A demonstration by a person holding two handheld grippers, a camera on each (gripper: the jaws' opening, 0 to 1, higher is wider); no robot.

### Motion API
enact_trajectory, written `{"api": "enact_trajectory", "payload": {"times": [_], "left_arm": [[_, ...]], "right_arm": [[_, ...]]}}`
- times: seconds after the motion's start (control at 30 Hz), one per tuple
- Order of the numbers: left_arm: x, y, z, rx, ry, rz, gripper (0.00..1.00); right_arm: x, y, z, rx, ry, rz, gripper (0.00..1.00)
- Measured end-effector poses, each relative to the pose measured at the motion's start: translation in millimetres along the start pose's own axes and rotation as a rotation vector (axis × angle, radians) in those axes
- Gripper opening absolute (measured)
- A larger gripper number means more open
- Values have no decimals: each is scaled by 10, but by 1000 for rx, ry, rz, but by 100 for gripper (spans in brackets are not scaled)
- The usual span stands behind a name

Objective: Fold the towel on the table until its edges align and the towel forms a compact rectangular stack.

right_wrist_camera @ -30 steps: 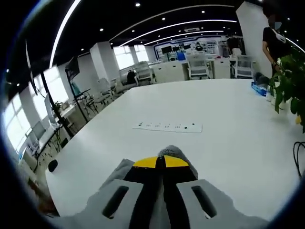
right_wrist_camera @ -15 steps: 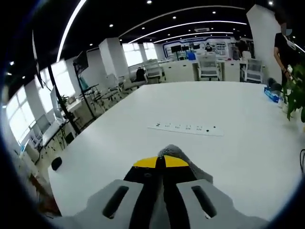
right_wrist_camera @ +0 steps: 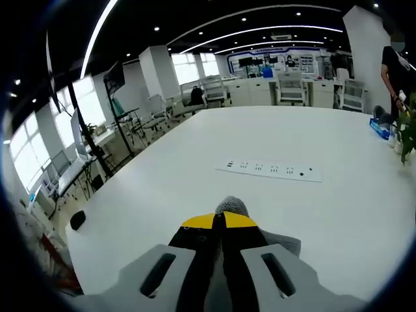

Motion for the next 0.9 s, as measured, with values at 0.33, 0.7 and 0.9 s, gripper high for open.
{"api": "enact_trajectory", "payload": {"times": [0.33,0.7,0.9], "left_arm": [[-242,270,-3,-21,-14,-98,3],[-518,549,-73,-16,-40,-232,3],[-577,670,-37,-47,-47,-258,3]], "right_arm": [[-135,219,270,-59,6,-46,1],[-379,516,628,-120,-3,-112,1],[-427,625,728,-136,-7,-147,1]]}}
Point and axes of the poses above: the point that each gripper's makers call its tool centre point, and the gripper's own axes: z roughly forward along the fingers, x roughly to its right, y roughly out of its underside, the point moved 2 cm from there along -z, roughly backward along the fingers, and after that the axes turned 10 degrees about y, right-handed, at the moved point
